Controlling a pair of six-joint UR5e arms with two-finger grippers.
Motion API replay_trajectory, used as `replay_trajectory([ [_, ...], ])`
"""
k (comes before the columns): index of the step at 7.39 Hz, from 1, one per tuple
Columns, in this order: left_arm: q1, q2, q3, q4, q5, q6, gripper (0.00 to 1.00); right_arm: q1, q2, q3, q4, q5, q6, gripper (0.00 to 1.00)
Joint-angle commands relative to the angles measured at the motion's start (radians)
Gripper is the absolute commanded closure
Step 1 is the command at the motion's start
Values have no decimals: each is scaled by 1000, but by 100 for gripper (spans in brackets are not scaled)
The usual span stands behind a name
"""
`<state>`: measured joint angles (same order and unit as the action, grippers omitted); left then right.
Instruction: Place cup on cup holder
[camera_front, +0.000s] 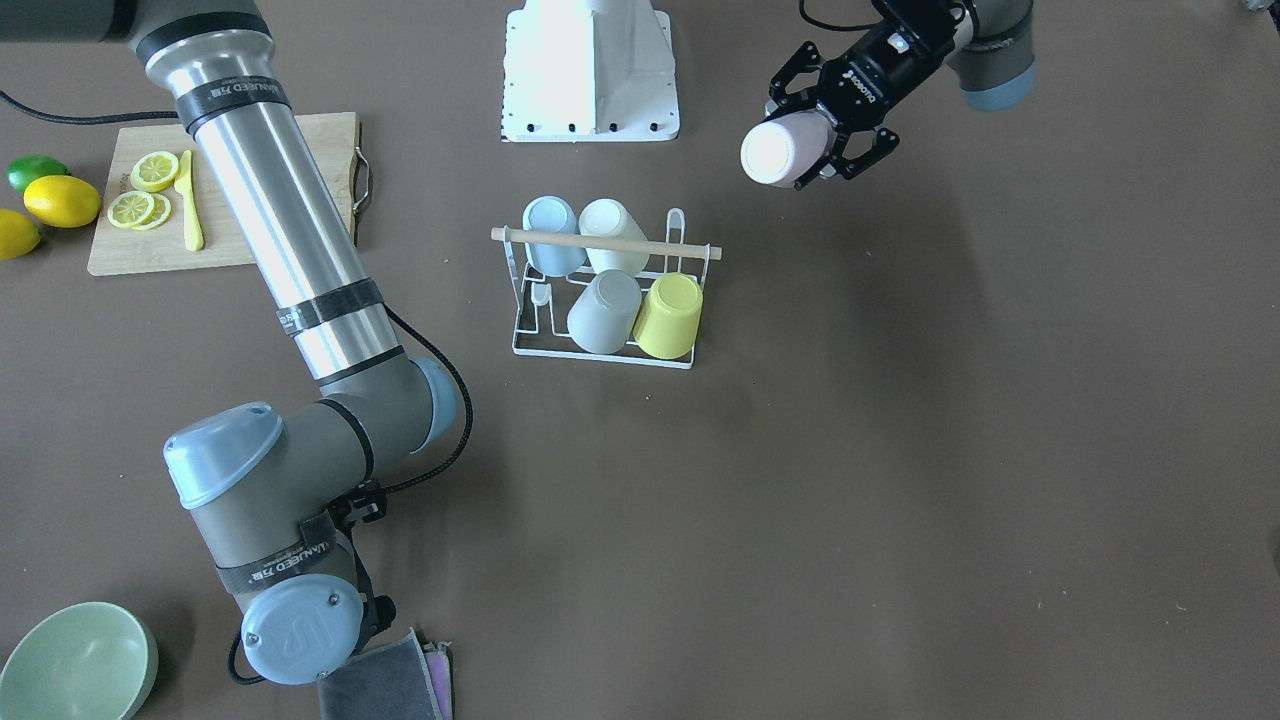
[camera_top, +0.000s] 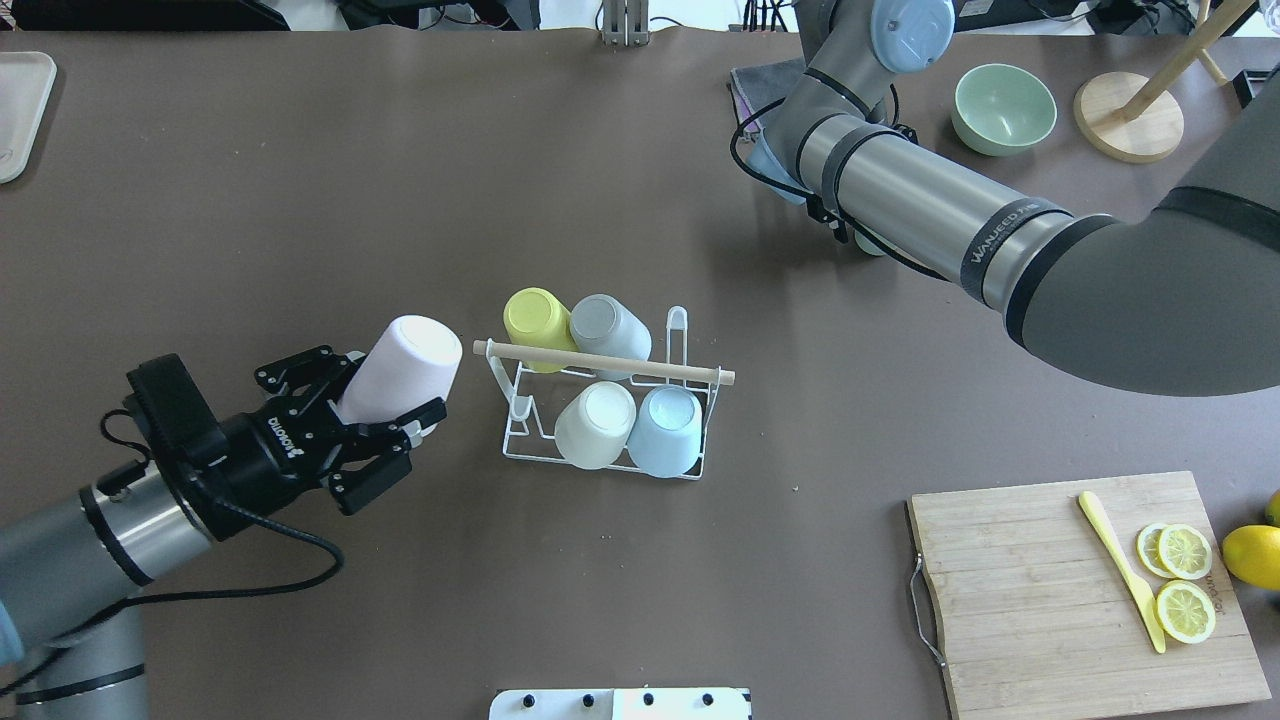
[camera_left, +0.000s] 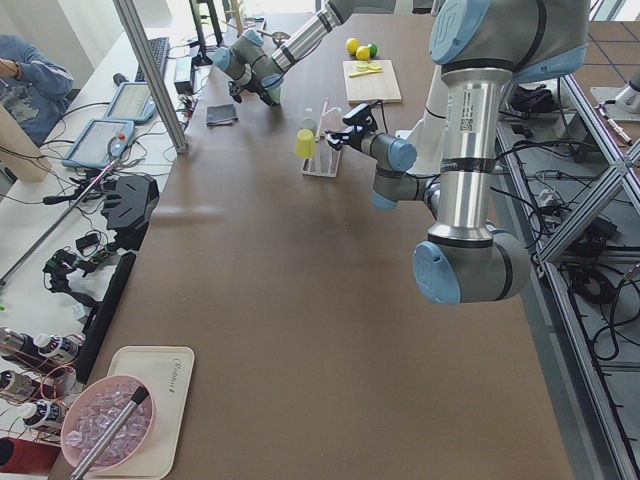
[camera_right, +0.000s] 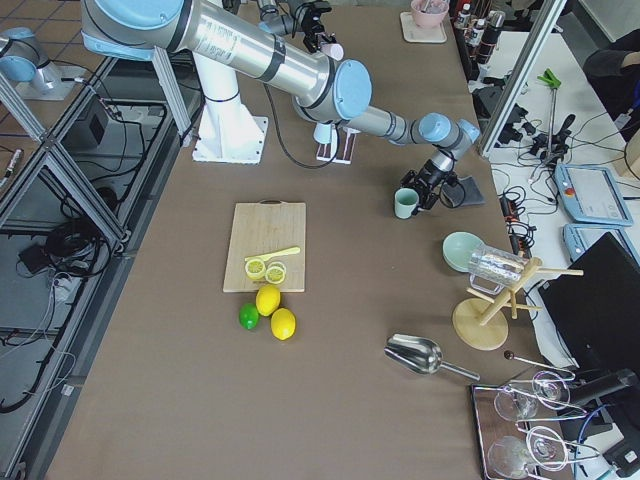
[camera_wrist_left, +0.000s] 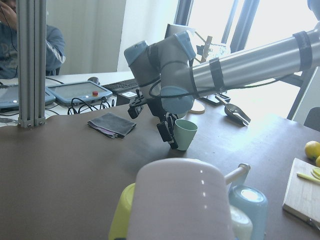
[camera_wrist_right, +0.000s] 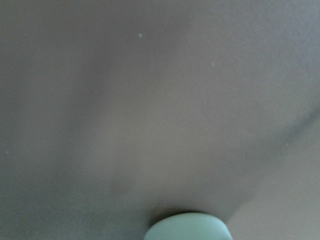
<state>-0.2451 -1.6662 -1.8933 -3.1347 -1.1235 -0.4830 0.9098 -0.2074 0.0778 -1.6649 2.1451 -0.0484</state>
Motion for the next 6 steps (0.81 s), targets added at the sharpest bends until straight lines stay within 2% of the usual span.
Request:
replay_trajectory([
  [1,67,-153,120,-47,187,49,87,0,9,-1,-38,-10,-21,4],
  [5,101,-179,161,-47,237,50,89,0,17,7,-96,-76,-90,4],
  [6,84,-181,163,-42,237,50,94,-5,17,5,-96,-83,-91,4],
])
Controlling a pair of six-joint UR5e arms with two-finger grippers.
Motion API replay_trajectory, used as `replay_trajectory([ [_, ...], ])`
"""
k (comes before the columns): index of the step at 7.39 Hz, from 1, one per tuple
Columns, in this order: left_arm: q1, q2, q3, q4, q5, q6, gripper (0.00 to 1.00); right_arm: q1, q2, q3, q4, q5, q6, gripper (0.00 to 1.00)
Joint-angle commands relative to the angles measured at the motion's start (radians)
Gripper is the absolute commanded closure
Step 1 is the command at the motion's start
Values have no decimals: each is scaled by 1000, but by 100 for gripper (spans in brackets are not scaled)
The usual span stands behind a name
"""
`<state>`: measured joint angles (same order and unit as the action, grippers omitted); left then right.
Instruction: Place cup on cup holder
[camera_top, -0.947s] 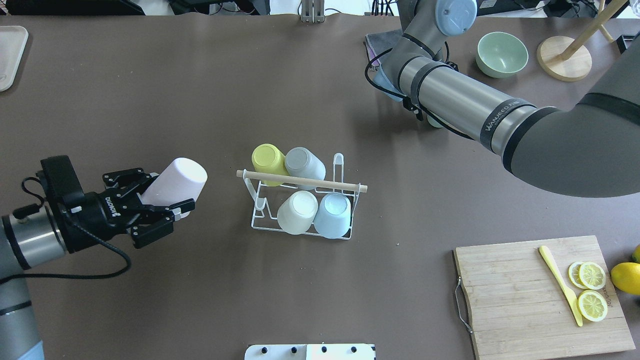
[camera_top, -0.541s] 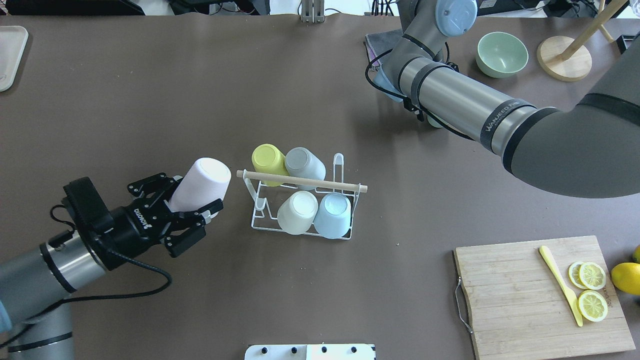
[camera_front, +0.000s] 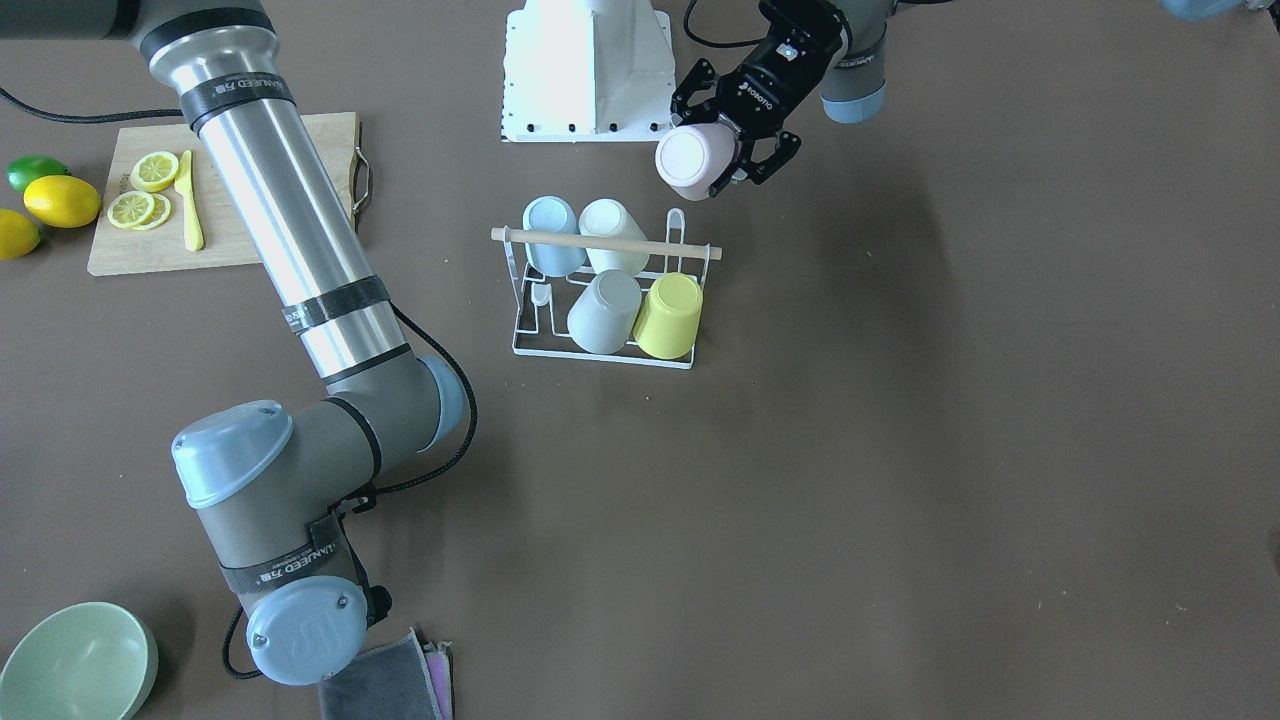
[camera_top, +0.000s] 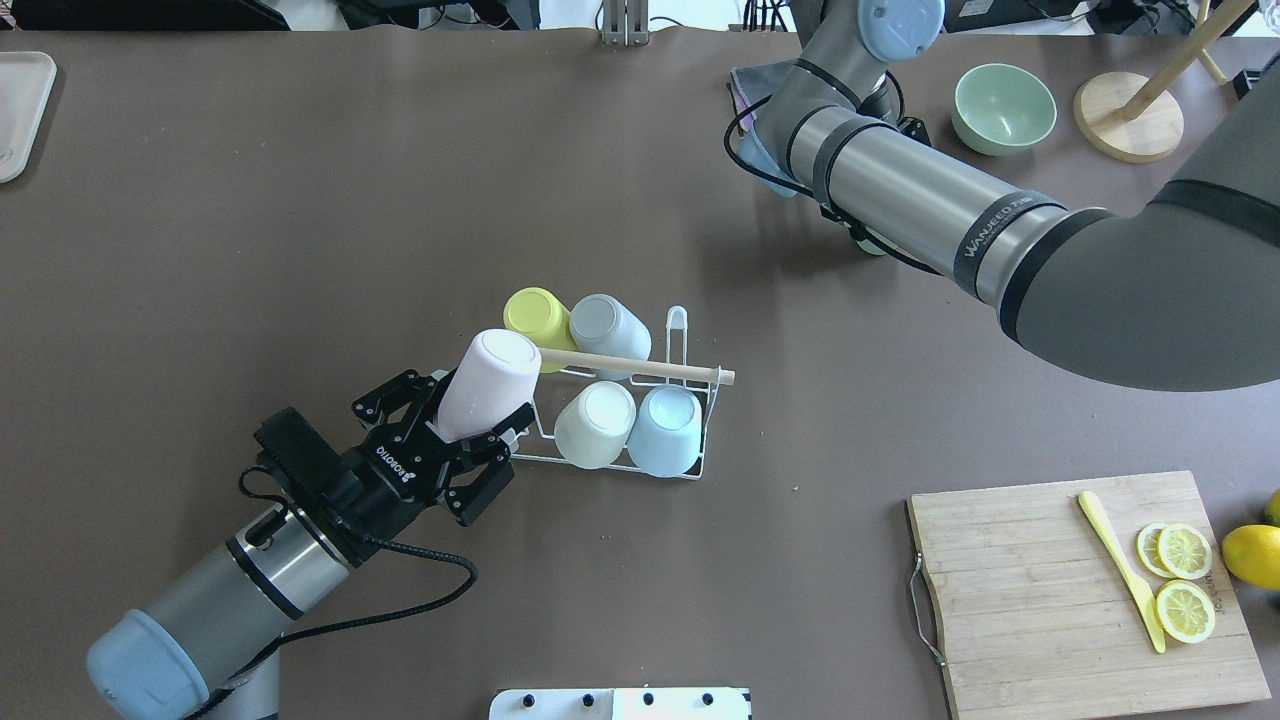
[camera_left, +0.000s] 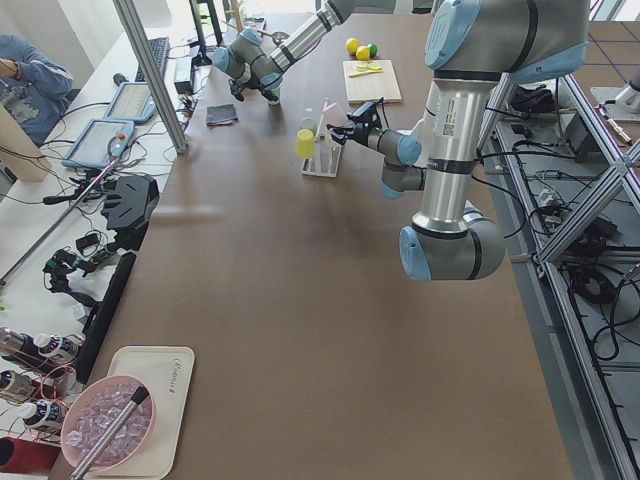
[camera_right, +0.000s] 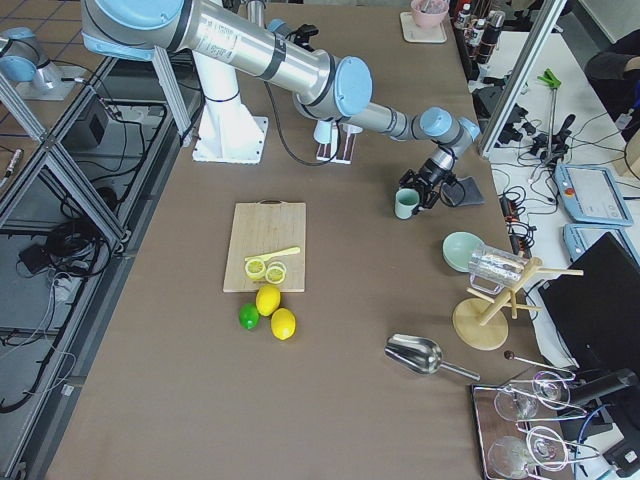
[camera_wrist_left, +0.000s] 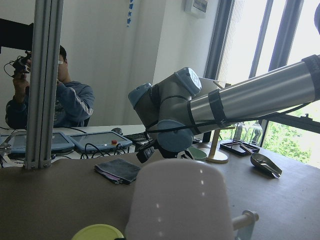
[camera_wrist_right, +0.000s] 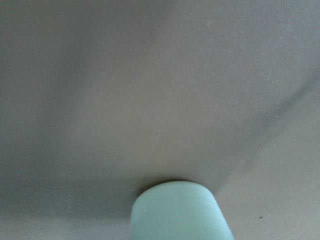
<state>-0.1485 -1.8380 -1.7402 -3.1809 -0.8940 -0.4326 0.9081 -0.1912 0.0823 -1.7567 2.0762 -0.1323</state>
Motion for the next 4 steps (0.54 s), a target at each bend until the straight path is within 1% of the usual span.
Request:
replay_trajectory([
  [1,-19,-23,24,6,23,-4,91,-8,1,0,-4,-27,-30,24],
  [2,-23,-23,25,6,32,-9,91,-8,2,2,-4,-30,-36,33],
  [3,-25,-30,30,6,33,-15,90,-8,1,2,-4,-30,-43,51],
  [4,-23,-55,66,6,33,-38,90,-8,2,2,-6,-30,-62,73],
])
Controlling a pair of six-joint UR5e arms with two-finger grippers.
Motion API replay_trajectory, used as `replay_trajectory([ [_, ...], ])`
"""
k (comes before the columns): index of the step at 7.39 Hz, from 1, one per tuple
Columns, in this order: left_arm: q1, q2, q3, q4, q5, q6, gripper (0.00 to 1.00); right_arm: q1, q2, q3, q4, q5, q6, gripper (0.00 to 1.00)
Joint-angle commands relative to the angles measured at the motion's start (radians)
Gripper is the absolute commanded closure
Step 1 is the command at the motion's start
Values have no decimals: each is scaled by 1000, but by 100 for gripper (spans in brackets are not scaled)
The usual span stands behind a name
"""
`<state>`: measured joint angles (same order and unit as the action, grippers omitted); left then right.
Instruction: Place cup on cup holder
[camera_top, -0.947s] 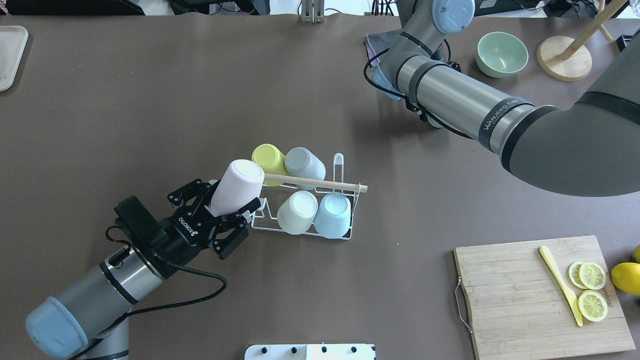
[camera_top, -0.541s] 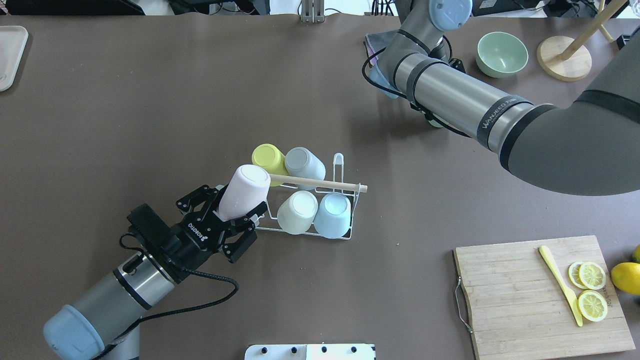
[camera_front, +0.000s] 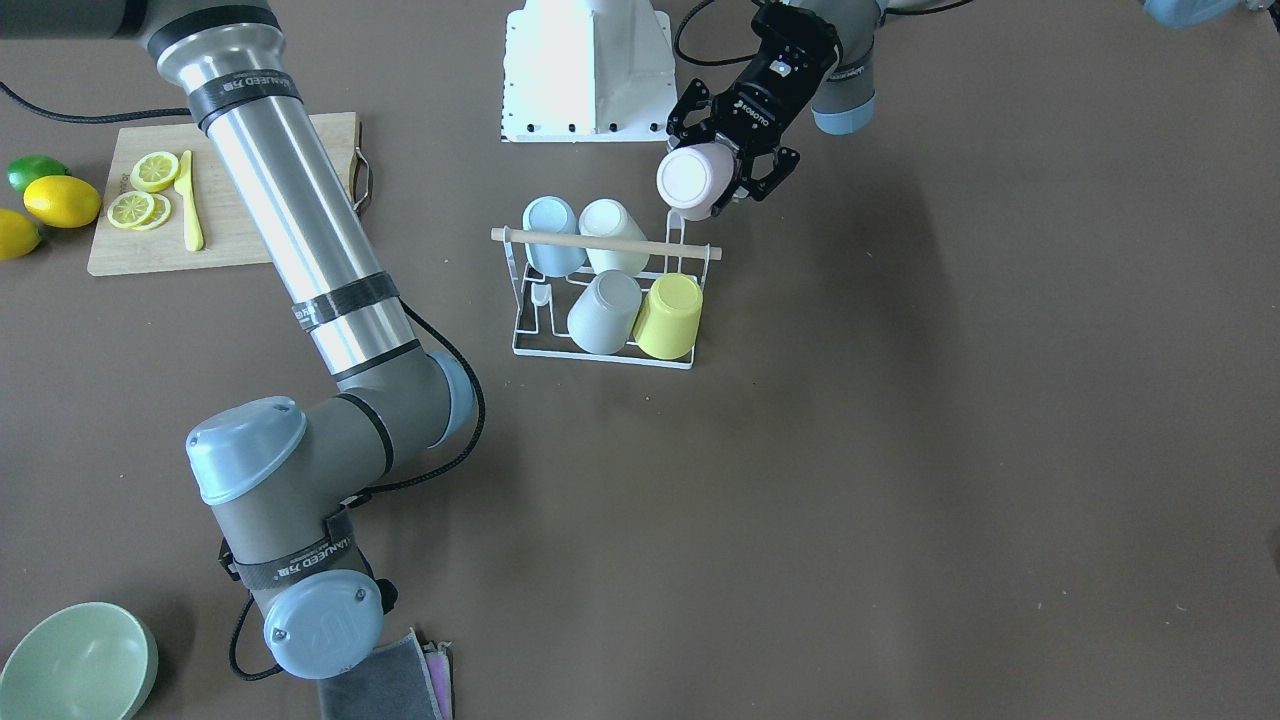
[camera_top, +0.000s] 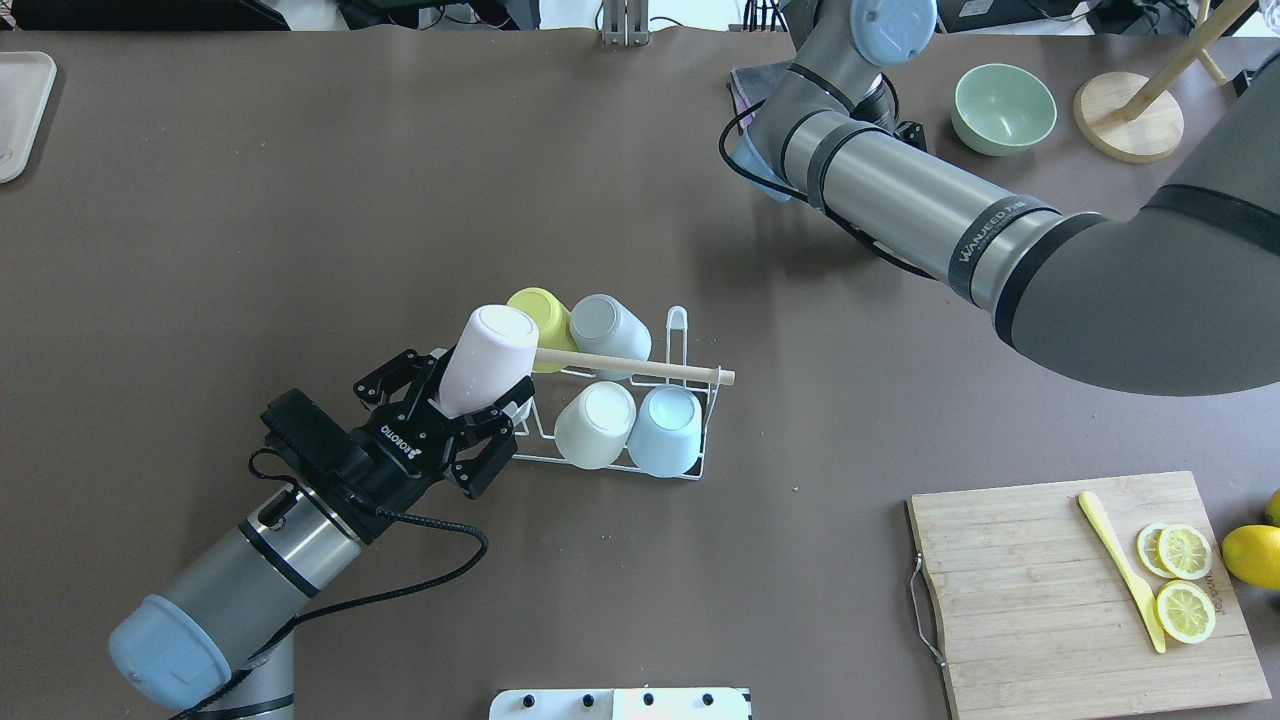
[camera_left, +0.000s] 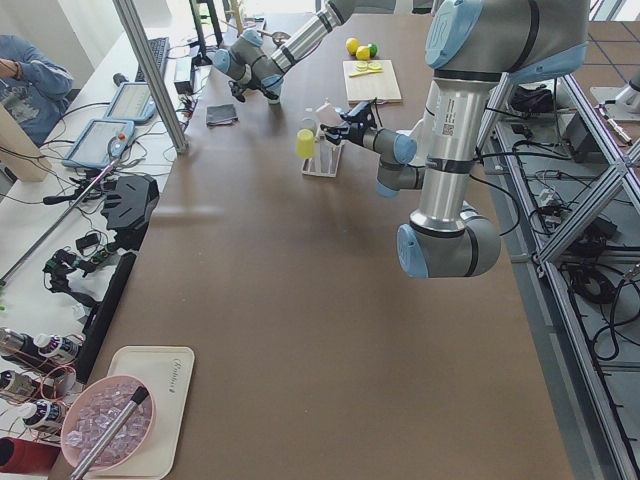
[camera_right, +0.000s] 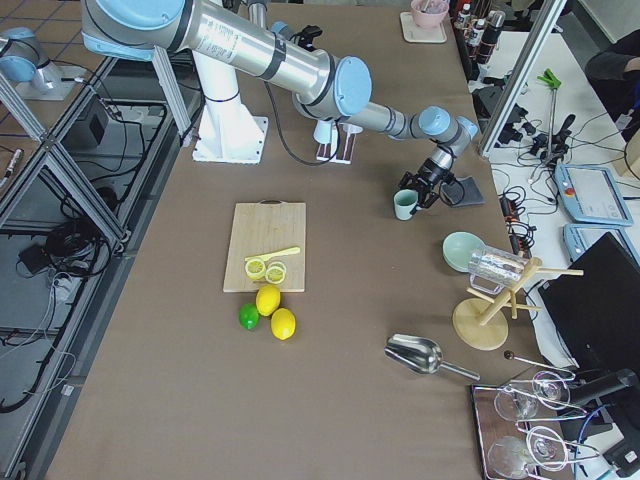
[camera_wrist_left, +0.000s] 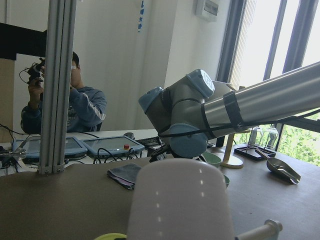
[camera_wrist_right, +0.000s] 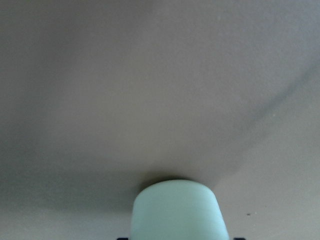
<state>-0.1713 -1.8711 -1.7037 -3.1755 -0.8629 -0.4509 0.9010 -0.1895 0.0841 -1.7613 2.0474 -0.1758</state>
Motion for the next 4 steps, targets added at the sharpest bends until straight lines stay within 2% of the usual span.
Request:
replay_trajectory([
  [1,-1,-32,41,0,1,-22,90,9,13,5,-26,5,-36,90],
  [2,-2,-34,50,0,-1,-38,90,33,27,17,-61,10,-66,100],
  [4,-4,-34,59,0,-1,-40,90,74,35,80,-128,28,-85,100],
])
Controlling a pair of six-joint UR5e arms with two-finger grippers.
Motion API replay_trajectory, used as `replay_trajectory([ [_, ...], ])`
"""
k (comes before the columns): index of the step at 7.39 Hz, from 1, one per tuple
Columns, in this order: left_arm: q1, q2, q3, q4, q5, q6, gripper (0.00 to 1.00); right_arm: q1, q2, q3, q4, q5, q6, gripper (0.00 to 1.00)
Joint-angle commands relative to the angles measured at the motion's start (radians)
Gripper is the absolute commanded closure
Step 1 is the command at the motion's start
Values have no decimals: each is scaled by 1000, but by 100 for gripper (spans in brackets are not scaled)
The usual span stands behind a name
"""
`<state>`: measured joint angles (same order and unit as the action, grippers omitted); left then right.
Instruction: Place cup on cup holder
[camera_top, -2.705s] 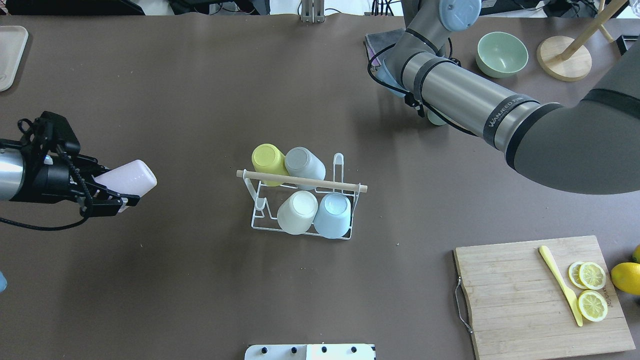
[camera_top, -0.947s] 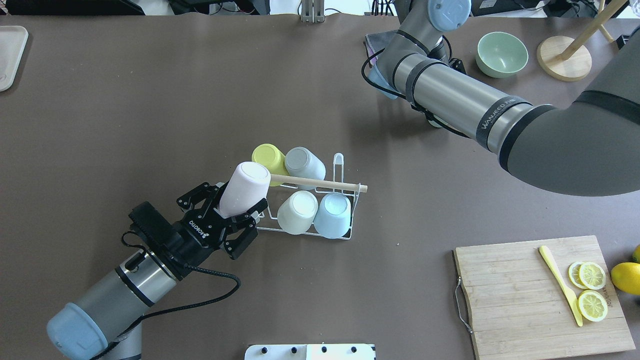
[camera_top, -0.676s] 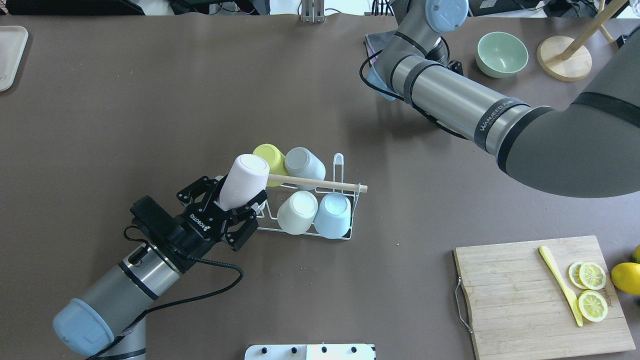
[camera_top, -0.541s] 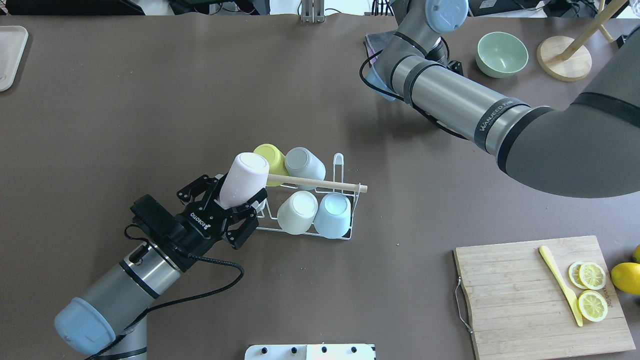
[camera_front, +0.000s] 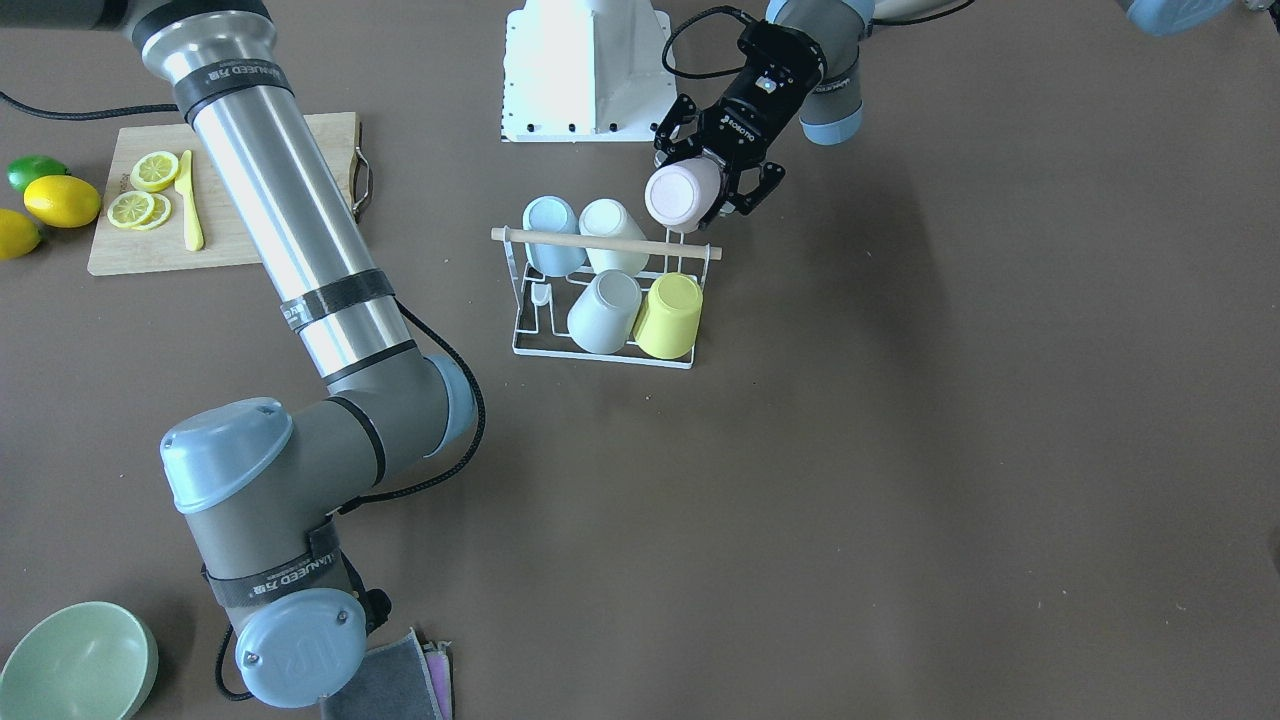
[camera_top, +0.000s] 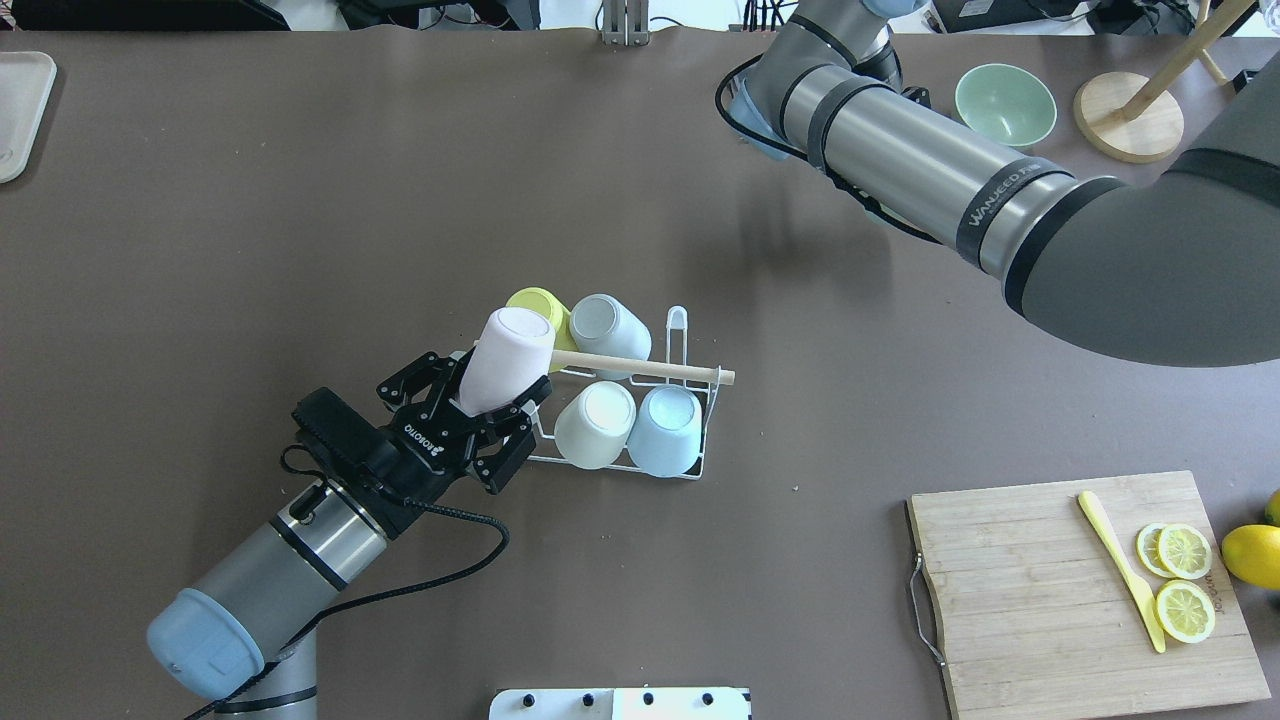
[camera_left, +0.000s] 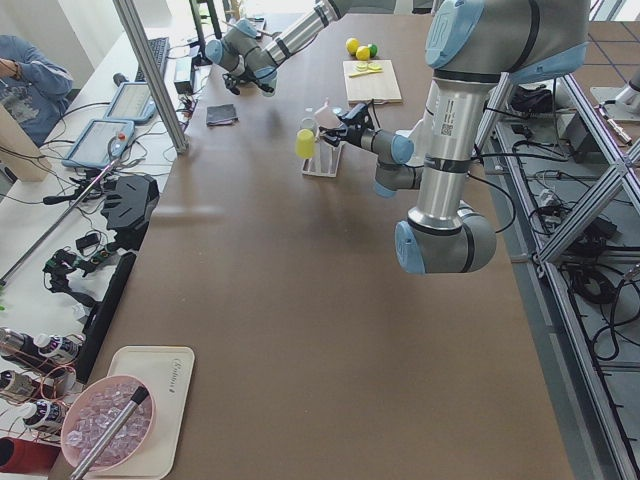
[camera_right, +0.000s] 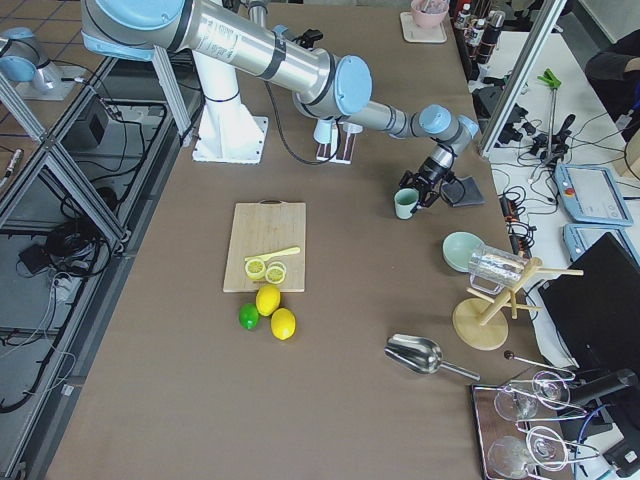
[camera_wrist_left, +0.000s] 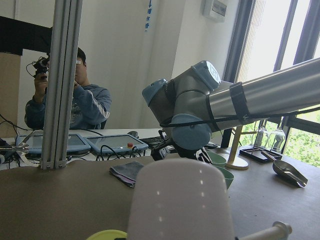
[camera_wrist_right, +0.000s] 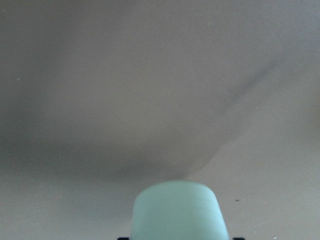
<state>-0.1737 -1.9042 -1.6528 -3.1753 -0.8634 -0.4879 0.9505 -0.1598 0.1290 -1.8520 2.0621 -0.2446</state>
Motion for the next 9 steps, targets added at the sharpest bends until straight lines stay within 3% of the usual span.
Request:
replay_trajectory([
  [1,-1,-1,11,0,0,-3,89,43,-4,100,-56,47,-51,100],
  [2,-1,-1,16,0,-2,-5,77,51,-39,232,-71,55,-56,100],
  [3,-1,-1,25,0,-2,-3,82,53,-88,397,-114,53,-53,100],
  [6,3,-6,37,0,-5,-5,78,137,-179,697,-139,168,-50,100],
  [7,5,-6,39,0,-6,-5,60,166,-211,780,-136,238,-45,100],
  [8,5,-6,39,0,-6,-5,2,184,-258,867,-133,312,-38,100],
  [9,6,-4,39,0,-6,-5,1,203,-295,961,-113,326,-35,100],
])
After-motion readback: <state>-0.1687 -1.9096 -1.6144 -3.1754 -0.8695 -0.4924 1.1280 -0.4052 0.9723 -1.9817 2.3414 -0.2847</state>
